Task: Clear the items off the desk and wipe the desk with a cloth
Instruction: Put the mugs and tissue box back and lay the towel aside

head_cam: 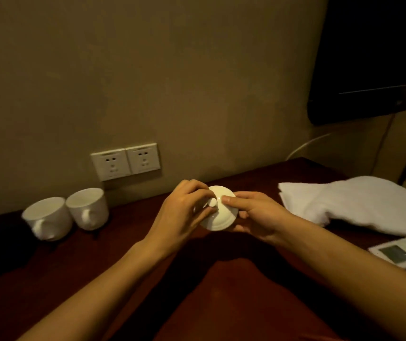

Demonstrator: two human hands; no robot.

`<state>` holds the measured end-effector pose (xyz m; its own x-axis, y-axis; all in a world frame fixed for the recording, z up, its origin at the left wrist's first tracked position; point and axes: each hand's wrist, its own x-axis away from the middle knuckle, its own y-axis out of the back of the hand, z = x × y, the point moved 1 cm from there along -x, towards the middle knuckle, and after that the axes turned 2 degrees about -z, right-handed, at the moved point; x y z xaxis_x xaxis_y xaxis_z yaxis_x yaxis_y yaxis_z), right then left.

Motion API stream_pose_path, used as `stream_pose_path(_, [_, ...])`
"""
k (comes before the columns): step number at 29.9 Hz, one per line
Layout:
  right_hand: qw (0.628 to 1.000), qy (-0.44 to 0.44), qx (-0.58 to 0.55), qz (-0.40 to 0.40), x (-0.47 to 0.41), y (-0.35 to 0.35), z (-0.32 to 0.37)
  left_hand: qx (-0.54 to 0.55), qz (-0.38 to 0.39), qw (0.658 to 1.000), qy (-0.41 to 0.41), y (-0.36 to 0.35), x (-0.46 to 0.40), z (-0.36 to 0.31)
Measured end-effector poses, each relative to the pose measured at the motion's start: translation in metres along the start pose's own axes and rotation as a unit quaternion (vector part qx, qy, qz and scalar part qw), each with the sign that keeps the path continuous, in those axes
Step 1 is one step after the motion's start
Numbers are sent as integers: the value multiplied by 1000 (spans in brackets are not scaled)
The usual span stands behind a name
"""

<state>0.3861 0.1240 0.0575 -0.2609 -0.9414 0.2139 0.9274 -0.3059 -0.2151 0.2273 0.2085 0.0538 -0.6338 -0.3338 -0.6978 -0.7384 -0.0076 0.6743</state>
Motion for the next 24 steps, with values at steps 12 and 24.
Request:
stream_pose_path(12, [984,63,128,106,-52,-133,-23,-2,-32,988,153,98,68,90])
stream_pose_path(24, [861,297,393,126,-106,-249,-40,-16,-83,961,263,164,96,175])
